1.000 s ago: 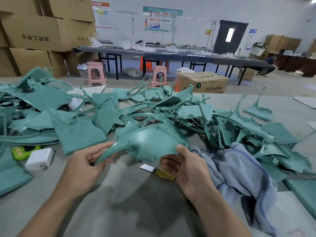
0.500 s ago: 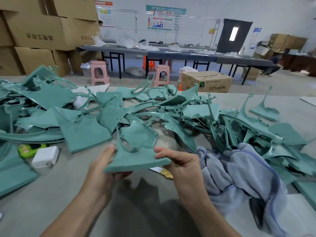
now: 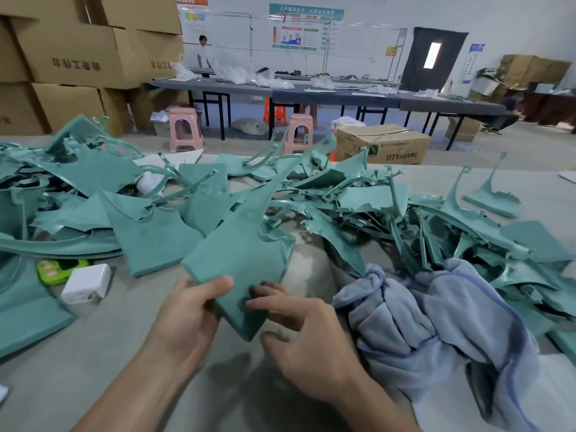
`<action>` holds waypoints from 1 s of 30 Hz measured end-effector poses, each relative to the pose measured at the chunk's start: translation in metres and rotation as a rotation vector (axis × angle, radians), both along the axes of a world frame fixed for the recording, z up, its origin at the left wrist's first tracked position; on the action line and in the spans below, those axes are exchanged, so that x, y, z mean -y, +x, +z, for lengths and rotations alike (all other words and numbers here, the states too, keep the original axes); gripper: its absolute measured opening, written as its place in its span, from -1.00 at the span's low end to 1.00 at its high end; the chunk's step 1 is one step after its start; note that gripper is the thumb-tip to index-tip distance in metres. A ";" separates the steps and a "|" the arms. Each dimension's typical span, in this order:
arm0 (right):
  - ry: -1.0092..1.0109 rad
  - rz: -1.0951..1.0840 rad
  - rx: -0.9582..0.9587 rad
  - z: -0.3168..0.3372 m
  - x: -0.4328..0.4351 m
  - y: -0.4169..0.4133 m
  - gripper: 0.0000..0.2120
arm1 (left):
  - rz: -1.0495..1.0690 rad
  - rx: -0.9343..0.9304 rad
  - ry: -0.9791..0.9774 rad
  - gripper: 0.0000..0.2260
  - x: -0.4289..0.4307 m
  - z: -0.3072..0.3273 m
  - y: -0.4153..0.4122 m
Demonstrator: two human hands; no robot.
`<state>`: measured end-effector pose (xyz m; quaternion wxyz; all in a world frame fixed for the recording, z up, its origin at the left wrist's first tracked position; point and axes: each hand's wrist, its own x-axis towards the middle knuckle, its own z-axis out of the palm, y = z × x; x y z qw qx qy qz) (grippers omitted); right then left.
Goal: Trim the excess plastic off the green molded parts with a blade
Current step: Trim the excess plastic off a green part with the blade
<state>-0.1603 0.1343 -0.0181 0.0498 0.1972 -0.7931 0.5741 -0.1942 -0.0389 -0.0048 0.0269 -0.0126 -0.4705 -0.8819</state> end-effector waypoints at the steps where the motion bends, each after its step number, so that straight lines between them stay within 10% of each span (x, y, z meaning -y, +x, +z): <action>1: 0.071 -0.014 -0.023 0.001 -0.001 0.001 -0.55 | 0.070 -0.008 -0.085 -0.67 -0.004 -0.001 0.001; 7: 0.421 -0.551 -0.132 0.013 -0.021 -0.007 -0.80 | 0.456 -0.337 -0.943 -0.61 0.017 -0.001 0.010; 19: 0.975 -0.372 0.047 0.011 -0.043 -0.014 -0.92 | 0.249 -0.267 -1.362 -0.35 0.024 -0.016 -0.001; 24: 0.873 -0.296 0.057 0.015 -0.055 -0.017 -0.74 | 0.217 -0.211 -1.372 -0.30 0.030 -0.018 -0.006; 30: -0.090 -0.354 0.055 0.026 -0.057 -0.017 -0.78 | 0.167 -0.221 -1.438 -0.33 0.025 -0.025 -0.005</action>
